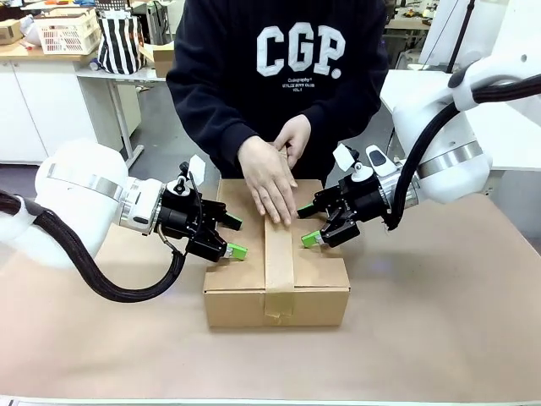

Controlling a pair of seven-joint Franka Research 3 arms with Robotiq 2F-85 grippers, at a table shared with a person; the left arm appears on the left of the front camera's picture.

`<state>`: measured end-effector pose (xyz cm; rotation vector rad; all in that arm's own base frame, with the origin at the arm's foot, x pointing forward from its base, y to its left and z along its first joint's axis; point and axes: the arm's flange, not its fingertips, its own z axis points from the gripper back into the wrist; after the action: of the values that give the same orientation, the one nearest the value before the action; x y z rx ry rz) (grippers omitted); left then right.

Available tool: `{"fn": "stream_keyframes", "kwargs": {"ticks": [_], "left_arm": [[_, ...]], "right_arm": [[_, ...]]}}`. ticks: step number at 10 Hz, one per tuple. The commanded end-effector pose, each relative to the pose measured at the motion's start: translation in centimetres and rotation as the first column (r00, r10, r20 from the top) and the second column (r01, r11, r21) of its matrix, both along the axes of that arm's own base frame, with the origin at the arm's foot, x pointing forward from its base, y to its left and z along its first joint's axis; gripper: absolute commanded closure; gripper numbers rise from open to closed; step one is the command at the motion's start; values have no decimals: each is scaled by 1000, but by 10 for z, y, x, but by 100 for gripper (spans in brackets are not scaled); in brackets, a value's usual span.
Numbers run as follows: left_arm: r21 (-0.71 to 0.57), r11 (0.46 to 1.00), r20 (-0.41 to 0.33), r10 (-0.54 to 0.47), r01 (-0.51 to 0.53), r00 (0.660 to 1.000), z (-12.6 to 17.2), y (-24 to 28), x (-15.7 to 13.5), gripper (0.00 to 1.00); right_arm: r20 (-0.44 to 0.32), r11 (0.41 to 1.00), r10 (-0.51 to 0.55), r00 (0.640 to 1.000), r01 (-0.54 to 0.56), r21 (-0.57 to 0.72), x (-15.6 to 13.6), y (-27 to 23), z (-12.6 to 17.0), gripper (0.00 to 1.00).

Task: Pack the gift set into the box.
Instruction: Press and hold the closed box until the human finishes sealing it.

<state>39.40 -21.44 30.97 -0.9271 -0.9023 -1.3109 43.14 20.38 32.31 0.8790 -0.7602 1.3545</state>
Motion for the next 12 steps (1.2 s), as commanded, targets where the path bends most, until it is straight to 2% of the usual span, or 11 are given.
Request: {"fn": "stream_keyframes", "kwargs": {"ticks": [1, 12], "left_arm": [[16, 1000, 4, 4, -4, 1000, -2, 0, -3, 0], [16, 1000, 4, 4, -4, 1000, -2, 0, -3, 0]], "right_arm": [[-3, 1000, 2, 1000, -2, 0, 1, 0, -4, 0], [-3, 1000, 2, 1000, -2, 0, 1, 0, -4, 0]]}}
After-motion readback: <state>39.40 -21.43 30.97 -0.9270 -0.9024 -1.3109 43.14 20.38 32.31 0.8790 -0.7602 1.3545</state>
